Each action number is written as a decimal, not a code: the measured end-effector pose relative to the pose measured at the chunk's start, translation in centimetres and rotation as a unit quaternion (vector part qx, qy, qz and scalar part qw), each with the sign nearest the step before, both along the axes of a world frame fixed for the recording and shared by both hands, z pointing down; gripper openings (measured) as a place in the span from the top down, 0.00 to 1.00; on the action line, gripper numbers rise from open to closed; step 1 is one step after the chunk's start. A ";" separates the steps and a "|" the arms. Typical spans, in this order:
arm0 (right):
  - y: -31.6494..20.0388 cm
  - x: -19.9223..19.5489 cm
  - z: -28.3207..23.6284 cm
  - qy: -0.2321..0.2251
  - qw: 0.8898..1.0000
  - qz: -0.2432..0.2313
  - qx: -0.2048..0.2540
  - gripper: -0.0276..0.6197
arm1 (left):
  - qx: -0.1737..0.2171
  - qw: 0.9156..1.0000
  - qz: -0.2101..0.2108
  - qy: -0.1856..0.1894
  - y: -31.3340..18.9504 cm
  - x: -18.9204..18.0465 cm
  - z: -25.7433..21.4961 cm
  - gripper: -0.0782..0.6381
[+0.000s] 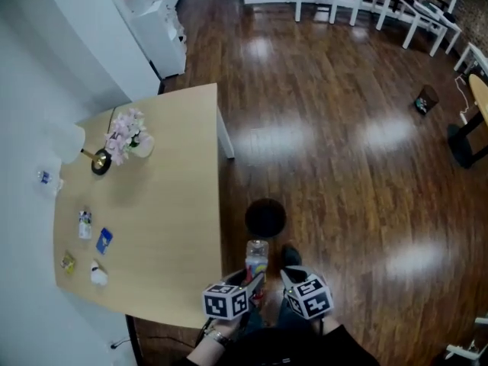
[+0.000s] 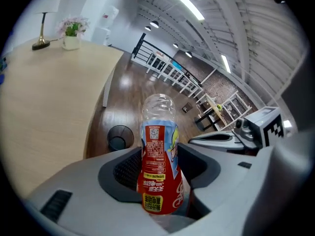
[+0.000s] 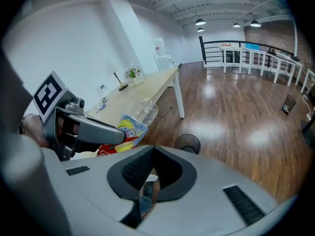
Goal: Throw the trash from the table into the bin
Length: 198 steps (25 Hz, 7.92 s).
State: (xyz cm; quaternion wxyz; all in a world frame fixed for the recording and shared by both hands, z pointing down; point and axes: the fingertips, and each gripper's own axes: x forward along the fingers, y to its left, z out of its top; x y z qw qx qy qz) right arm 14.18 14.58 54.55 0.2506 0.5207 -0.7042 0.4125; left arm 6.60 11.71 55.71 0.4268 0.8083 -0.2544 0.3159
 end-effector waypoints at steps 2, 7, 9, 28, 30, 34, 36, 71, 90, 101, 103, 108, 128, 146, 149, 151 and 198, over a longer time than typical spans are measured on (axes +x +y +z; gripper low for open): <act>-1.6 2.3 1.8 -0.008 1.000 0.002 -0.013 0.95 | -0.013 1.000 -0.010 -0.016 -1.9 2.7 2.5 0.56; -7.5 7.0 8.6 -0.019 0.999 0.004 -0.038 0.95 | -0.030 0.997 -0.041 -0.059 -7.7 7.3 9.5 0.56; -10.6 8.5 12.2 -0.014 0.999 0.005 -0.033 0.95 | -0.032 0.995 -0.053 -0.076 -10.0 8.2 13.0 0.55; -17.1 9.3 29.3 -0.023 0.996 -0.021 -0.082 0.95 | -0.137 0.970 -0.100 -0.173 -17.0 8.8 42.8 0.55; -16.8 8.9 29.5 -0.027 0.996 -0.025 -0.085 0.95 | -0.137 0.973 -0.095 -0.161 -17.3 9.4 43.7 0.54; -16.3 8.5 29.5 -0.035 0.995 -0.025 -0.088 0.95 | -0.120 0.975 -0.094 -0.162 -17.7 9.5 44.8 0.37; -16.1 8.5 29.5 -0.037 0.995 -0.022 -0.090 0.95 | -0.119 0.975 -0.084 -0.168 -17.4 9.5 44.8 0.33; -6.7 6.2 3.2 0.000 1.000 -0.017 0.014 0.95 | 0.056 0.998 -0.001 -0.029 -4.6 3.8 1.9 0.88; -0.9 -22.5 -7.8 -0.031 0.978 -0.191 0.078 0.95 | 0.126 0.989 -0.074 -0.023 3.7 -25.6 -7.2 0.88; -0.3 -28.6 -7.2 -0.021 0.952 -0.295 0.076 0.95 | 0.118 0.971 -0.199 -0.065 4.6 -34.9 -7.1 0.88; -0.2 -29.2 -7.2 -0.036 0.949 -0.304 0.079 0.95 | 0.117 0.964 -0.224 -0.084 4.8 -35.6 -7.3 0.88; 0.6 -30.8 -6.9 -0.078 0.940 -0.326 0.068 0.95 | 0.119 0.942 -0.276 -0.146 4.7 -38.8 -7.8 0.88; -5.5 -42.8 -6.2 0.003 0.965 -0.252 0.077 0.95 | 0.170 0.927 -0.279 -0.185 -11.9 -60.5 -3.3 0.39; -6.5 -43.0 -6.4 0.042 0.985 -0.161 0.053 0.95 | 0.122 0.946 -0.211 -0.212 -18.4 -63.8 4.7 0.54; -6.4 -43.1 -6.3 0.041 0.985 -0.161 0.047 0.95 | 0.126 0.946 -0.206 -0.218 -18.4 -64.0 4.7 0.57; -6.5 -43.1 -6.3 0.043 0.985 -0.162 0.048 0.95 | 0.131 0.946 -0.206 -0.213 -18.3 -63.9 4.2 0.61; 3.8 -10.8 -5.0 -0.030 0.996 -0.057 0.056 0.95 | 0.138 0.989 0.014 -0.057 3.1 -15.9 -7.3 0.71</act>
